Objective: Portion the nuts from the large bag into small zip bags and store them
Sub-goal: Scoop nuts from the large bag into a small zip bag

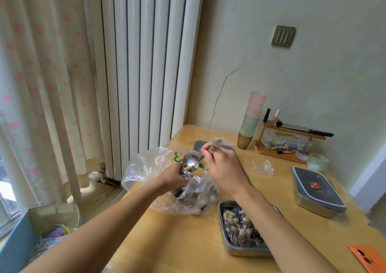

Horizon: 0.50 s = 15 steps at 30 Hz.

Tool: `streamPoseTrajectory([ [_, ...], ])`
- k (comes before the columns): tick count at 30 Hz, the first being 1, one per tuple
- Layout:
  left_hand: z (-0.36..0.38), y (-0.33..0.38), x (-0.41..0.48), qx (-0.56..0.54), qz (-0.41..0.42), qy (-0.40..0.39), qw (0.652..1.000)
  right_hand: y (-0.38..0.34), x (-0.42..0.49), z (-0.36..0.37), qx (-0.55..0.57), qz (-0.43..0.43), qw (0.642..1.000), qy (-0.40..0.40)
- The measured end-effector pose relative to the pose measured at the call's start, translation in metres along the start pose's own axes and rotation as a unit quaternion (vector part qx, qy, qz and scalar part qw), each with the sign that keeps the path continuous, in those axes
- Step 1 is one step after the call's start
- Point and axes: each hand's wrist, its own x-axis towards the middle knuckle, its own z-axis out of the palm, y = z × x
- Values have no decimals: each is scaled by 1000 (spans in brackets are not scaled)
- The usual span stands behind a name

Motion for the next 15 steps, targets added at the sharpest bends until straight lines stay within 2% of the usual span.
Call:
streamPoseTrajectory([
  [6, 2, -3, 5, -5, 27, 36, 999, 2, -2, 1, 13, 25, 999, 31],
  [10, 3, -7, 9, -12, 45, 51, 998, 4, -3, 1, 46, 13, 999, 16],
  [15, 2, -14, 12, -57, 77, 75, 993, 12, -5, 4, 47, 20, 996, 70],
])
